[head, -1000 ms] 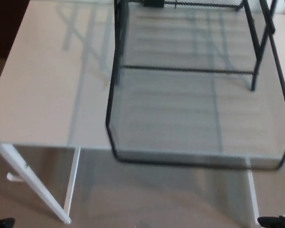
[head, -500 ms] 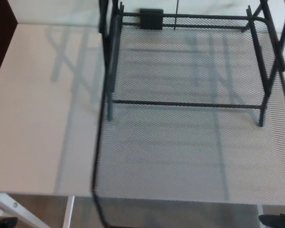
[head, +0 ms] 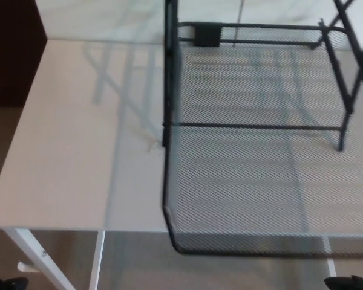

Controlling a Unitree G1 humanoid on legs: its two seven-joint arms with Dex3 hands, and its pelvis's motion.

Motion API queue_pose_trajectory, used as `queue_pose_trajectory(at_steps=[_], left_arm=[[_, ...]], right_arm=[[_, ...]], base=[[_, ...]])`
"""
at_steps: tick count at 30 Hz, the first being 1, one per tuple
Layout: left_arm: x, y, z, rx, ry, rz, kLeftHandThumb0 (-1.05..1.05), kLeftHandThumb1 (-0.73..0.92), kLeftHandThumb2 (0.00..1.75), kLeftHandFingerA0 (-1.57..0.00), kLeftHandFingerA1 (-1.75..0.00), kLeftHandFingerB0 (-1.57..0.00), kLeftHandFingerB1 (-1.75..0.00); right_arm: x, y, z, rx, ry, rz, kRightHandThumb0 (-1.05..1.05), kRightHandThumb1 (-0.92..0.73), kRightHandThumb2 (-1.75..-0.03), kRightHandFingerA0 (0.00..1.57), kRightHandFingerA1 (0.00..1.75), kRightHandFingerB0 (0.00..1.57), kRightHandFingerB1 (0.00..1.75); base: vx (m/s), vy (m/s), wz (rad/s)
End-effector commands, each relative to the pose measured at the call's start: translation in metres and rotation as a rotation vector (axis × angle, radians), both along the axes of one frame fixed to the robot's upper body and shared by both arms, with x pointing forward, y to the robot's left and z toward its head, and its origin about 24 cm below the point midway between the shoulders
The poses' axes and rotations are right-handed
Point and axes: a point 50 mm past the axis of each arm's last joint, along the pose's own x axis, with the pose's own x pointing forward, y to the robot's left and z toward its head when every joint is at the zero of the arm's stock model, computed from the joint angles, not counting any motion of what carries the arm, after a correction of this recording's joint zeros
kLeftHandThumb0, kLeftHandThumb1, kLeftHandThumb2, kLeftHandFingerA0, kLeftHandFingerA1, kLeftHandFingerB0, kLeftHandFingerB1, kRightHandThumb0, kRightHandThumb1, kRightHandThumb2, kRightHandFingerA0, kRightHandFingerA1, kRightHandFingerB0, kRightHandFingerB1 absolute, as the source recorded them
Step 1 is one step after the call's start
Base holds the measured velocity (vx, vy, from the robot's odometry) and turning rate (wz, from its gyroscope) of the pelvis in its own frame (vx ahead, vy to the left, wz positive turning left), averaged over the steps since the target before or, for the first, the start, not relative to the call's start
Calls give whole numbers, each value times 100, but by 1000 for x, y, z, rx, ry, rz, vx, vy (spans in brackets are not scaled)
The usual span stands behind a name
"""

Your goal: The robot walk towards a table in front and then pushes a layer of a file tray back to its original position using its right hand

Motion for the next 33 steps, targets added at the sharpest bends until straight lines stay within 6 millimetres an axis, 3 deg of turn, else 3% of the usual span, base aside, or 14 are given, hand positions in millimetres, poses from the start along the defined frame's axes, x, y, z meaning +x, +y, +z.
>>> queue_pose_trajectory(at_steps=[1,7,15,25,33], left_arm=[[-4,-5,-2,-62,39,-14,-13,61,57,-56,-42,-36,-36],[-3,-15,1,-95,39,-66,-13,60,57,-57,-43,-36,-36],[-4,-26,6,-121,29,-106,-13,59,57,-56,-43,-37,-36],[-7,-25,8,-121,32,-107,-14,61,57,-55,-43,-36,-36],[-2,-23,10,-98,18,-101,-15,60,57,-54,-42,-36,-36]], right_arm=[[-4,-6,1,-13,-2,-2,-18,-65,-59,63,47,49,42],[-2,-3,6,1,-30,31,-17,-65,-59,62,47,48,42],[-18,1,26,37,-82,70,-17,-65,-59,63,47,49,42],[-33,-1,38,70,-93,50,-16,-66,-59,63,48,49,42],[-28,-2,38,54,-89,55,-16,-66,-59,64,48,49,42]], base=[[-234,-207,13],[-150,-146,-8],[-45,106,-1],[-34,88,5],[-23,-57,1]])
